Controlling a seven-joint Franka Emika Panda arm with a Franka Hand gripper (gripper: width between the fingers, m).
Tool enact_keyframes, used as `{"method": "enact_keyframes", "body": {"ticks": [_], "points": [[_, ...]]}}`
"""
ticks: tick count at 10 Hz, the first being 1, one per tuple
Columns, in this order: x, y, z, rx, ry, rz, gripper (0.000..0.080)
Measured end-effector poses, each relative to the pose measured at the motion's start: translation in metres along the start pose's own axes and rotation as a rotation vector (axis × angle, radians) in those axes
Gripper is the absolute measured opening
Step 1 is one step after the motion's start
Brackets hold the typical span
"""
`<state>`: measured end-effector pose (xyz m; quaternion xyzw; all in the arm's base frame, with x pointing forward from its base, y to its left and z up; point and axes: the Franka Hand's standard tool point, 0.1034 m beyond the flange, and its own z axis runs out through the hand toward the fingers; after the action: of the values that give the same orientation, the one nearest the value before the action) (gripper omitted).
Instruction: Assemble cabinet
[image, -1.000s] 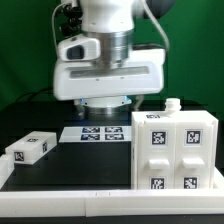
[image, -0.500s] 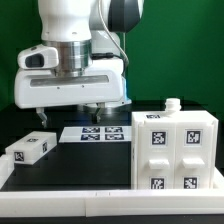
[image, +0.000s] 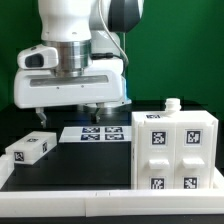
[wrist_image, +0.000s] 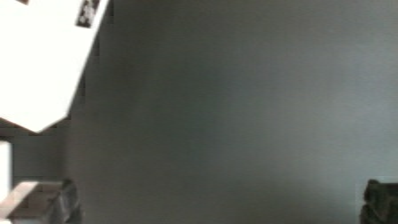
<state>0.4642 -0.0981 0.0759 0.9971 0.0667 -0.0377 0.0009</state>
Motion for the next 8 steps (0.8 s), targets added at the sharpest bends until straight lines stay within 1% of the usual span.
{"method": "enact_keyframes", "body": {"ticks": [1,2,4,5,8], "points": [[-0.008,0.021,0.001,-0.019,0.032,0.042,0.0797],[-0.014,0.048,0.000,-0.053,0.107,0.077,0.0797],[-0.031,0.078,0.010,-0.056,0.110,0.124,0.0797],[-0.036,0.091,0.013,-0.065,0.115,0.135,0.0797],[-0.035,0.090,0.014,-0.064,0.113,0.132,0.0797]]}}
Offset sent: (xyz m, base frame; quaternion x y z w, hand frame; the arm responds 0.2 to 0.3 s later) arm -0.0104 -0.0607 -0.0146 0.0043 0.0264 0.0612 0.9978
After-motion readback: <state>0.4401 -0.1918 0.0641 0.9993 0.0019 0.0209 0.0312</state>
